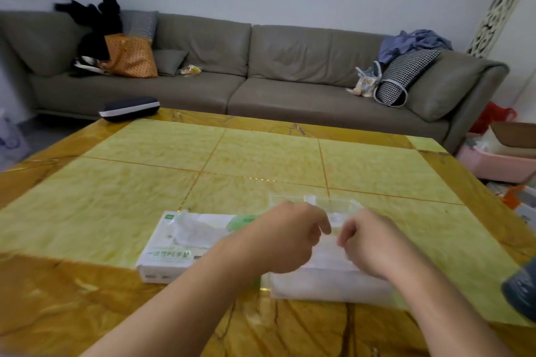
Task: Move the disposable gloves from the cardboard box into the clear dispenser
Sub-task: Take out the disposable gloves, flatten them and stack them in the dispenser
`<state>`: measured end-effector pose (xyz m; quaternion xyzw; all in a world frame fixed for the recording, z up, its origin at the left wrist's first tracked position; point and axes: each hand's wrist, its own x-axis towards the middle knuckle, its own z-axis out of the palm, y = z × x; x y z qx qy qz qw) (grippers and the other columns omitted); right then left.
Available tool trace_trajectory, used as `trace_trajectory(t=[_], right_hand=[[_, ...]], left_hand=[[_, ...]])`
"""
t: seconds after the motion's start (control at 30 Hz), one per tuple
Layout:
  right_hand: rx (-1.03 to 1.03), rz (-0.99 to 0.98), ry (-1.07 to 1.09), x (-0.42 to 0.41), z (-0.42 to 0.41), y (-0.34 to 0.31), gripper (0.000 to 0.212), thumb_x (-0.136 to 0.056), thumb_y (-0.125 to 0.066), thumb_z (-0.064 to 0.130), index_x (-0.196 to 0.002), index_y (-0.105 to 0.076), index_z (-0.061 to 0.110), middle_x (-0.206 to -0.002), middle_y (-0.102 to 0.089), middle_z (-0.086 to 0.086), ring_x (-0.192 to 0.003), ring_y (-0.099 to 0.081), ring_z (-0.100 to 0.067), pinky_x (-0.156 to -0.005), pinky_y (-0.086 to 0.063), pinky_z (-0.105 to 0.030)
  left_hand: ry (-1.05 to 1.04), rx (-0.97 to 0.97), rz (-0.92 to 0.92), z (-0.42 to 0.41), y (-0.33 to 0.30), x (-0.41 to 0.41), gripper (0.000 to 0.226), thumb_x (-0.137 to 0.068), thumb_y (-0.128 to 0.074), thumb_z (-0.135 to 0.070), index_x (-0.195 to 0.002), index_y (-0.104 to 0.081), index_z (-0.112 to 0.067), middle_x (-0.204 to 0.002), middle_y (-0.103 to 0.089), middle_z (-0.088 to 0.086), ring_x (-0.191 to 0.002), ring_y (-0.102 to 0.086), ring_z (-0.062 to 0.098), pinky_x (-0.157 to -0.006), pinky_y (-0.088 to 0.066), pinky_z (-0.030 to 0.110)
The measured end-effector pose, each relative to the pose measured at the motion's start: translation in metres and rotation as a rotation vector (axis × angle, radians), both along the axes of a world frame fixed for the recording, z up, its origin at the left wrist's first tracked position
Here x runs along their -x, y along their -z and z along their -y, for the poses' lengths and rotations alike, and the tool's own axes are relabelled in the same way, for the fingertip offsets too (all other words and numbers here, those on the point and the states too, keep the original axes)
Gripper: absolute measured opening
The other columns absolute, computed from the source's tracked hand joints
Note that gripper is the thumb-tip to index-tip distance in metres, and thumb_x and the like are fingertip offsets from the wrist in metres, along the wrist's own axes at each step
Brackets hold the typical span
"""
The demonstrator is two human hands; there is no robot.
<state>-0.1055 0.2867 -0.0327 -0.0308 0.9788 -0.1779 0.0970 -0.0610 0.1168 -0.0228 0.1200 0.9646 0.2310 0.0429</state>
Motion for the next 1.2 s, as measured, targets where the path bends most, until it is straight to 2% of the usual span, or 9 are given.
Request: trace_trajectory(t=[0.07, 0.17, 0.3, 0.4, 0.7, 0.8, 0.9, 1.1, 1.2], right_hand=[[0.017, -0.107, -0.009, -0.008, 0.005, -0.009, 0.035, -0.092, -0.045, 0.004, -0.082, -0.076, 0.015, -0.077, -0.072, -0.006, -0.064, -0.070, -0.024, -0.056, -0.058, -0.038], [0.081, -0.196, -0.036, -0.018, 0.015, -0.015, 0.038, -0.089, -0.048, -0.001, -0.083, -0.075, 0.025, -0.084, -0.071, 0.003, -0.066, -0.066, -0.014, -0.052, -0.049, -0.027], [0.157, -0.391, -0.225, -0.040, 0.036, -0.023, 0.042, -0.092, -0.051, -0.007, -0.105, -0.072, 0.026, -0.107, -0.067, 0.011, -0.102, -0.064, -0.009, -0.089, -0.054, -0.024], [0.122, -0.434, -0.511, -0.063, 0.063, -0.020, 0.053, -0.094, -0.047, -0.006, -0.135, -0.062, 0.023, -0.133, -0.061, 0.012, -0.129, -0.050, -0.007, -0.116, -0.035, -0.020], [-0.153, -0.306, -0.823, -0.085, 0.098, 0.011, 0.059, -0.094, -0.057, 0.006, -0.147, -0.050, 0.031, -0.142, -0.048, -0.006, -0.133, -0.037, -0.028, -0.116, -0.036, -0.039], [-0.138, -0.319, -0.830, -0.084, 0.097, 0.012, 0.060, -0.095, -0.055, 0.007, -0.149, -0.050, 0.032, -0.141, -0.047, -0.003, -0.132, -0.036, -0.026, -0.116, -0.036, -0.038], [-0.115, -0.322, -0.826, -0.083, 0.097, 0.017, 0.053, -0.097, -0.055, 0.011, -0.146, -0.053, 0.031, -0.138, -0.048, -0.001, -0.131, -0.037, -0.025, -0.115, -0.037, -0.037], [0.394, -0.313, -0.558, -0.076, 0.092, 0.009, 0.036, -0.102, -0.054, 0.028, -0.138, -0.057, 0.033, -0.134, -0.050, 0.027, -0.126, -0.046, 0.009, -0.106, -0.041, -0.015], [0.846, -0.146, -0.401, -0.071, 0.085, -0.005, 0.044, -0.095, -0.056, 0.058, -0.131, -0.061, 0.034, -0.129, -0.063, 0.020, -0.126, -0.055, 0.003, -0.110, -0.043, -0.028]], left_hand=[[-0.083, -0.117, -0.158, 0.020, -0.007, -0.016, 0.033, -0.102, -0.053, -0.011, -0.120, -0.069, -0.033, -0.111, -0.068, -0.019, -0.098, -0.060, -0.003, -0.083, -0.050, 0.012], [-0.183, -0.174, -0.287, 0.066, -0.012, -0.040, 0.028, -0.099, -0.061, -0.017, -0.114, -0.066, -0.040, -0.107, -0.063, -0.027, -0.100, -0.056, -0.013, -0.085, -0.048, 0.008], [-0.226, 0.043, -0.142, 0.125, -0.014, -0.058, 0.040, -0.086, -0.077, -0.045, -0.119, -0.055, -0.050, -0.114, -0.056, -0.033, -0.110, -0.050, -0.012, -0.092, -0.042, 0.015], [-0.328, 0.166, -0.087, 0.139, -0.003, -0.059, 0.016, -0.091, -0.074, -0.044, -0.105, -0.066, -0.046, -0.107, -0.061, -0.030, -0.106, -0.053, -0.007, -0.088, -0.045, 0.021], [-0.552, -0.348, -0.313, 0.139, 0.012, -0.049, 0.013, -0.096, -0.070, -0.030, -0.085, -0.075, -0.035, -0.082, -0.074, -0.024, -0.086, -0.066, -0.010, -0.080, -0.052, 0.021], [-0.585, -0.548, -0.371, 0.134, 0.006, -0.051, 0.016, -0.100, -0.066, -0.029, -0.087, -0.075, -0.030, -0.086, -0.077, -0.017, -0.084, -0.072, 0.008, -0.083, -0.059, 0.039], [-0.575, -0.769, -0.401, 0.128, -0.002, -0.053, 0.021, -0.103, -0.060, -0.026, -0.092, -0.075, -0.017, -0.086, -0.078, -0.005, -0.083, -0.074, 0.012, -0.085, -0.059, 0.033], [-0.558, -1.191, -0.360, 0.116, -0.018, -0.057, 0.036, -0.106, -0.051, -0.026, -0.092, -0.072, 0.000, -0.086, -0.076, 0.013, -0.084, -0.074, 0.026, -0.080, -0.062, 0.038], [-0.519, -1.460, -0.262, 0.110, -0.028, -0.061, 0.037, -0.107, -0.047, -0.026, -0.095, -0.070, 0.001, -0.089, -0.072, 0.018, -0.085, -0.072, 0.030, -0.080, -0.060, 0.043]])
